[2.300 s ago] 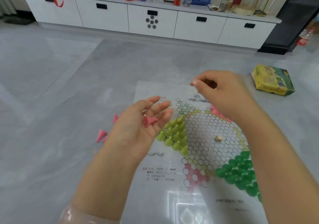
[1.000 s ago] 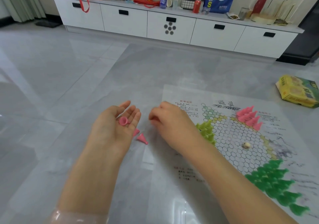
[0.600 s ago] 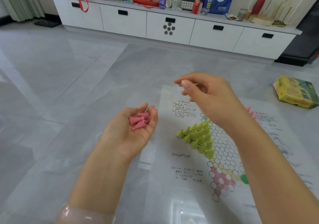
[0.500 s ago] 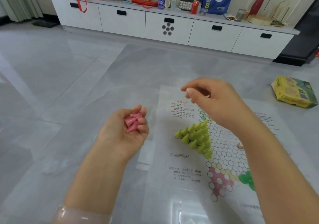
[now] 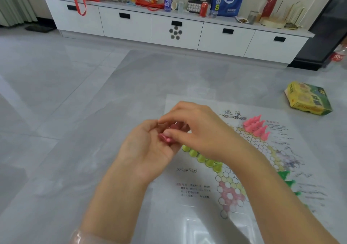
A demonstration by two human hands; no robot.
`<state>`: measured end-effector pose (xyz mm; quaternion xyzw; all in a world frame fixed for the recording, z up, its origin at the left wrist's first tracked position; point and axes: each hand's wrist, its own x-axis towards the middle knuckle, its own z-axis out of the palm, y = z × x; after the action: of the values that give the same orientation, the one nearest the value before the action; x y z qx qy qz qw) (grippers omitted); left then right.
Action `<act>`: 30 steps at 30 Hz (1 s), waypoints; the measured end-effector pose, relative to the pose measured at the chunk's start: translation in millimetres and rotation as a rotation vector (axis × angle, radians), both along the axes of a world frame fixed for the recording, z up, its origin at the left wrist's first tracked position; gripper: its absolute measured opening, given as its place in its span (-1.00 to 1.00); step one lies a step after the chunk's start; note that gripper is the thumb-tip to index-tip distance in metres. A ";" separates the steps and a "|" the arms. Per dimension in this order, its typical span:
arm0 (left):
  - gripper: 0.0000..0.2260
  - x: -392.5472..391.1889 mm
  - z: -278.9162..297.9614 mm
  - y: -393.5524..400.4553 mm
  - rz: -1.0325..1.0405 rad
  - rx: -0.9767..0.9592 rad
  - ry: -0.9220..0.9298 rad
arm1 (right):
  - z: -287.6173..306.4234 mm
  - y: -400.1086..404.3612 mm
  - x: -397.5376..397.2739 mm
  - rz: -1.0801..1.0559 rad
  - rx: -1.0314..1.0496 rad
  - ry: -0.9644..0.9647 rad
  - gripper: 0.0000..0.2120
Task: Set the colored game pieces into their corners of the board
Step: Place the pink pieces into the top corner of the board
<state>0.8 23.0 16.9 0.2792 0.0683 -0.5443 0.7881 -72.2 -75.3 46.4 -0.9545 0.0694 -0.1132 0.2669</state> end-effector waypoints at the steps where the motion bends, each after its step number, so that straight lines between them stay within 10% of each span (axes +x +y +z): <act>1: -0.65 -0.3 0.3 -0.3 -0.003 0.006 0.002 | -0.5 0.2 -0.5 0.005 0.023 0.003 -0.82; 11: -0.57 -11.1 2.0 -18.9 0.001 0.073 -0.046 | -0.6 -10.9 -12.3 0.035 0.055 0.056 -0.89; 20: -0.75 -25.9 6.1 -30.3 0.095 0.155 -0.020 | 19.7 -62.4 -56.0 -0.381 0.477 -0.281 -0.86; 30: -0.76 -25.4 5.2 -31.8 0.167 0.071 0.198 | 9.3 -143.2 -92.7 -0.679 0.214 -0.102 -0.92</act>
<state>-24.5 -8.8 22.2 0.2453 0.1878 -0.4990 0.8097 -164.8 -218.6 55.6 -0.8369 0.3804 -0.2351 0.3156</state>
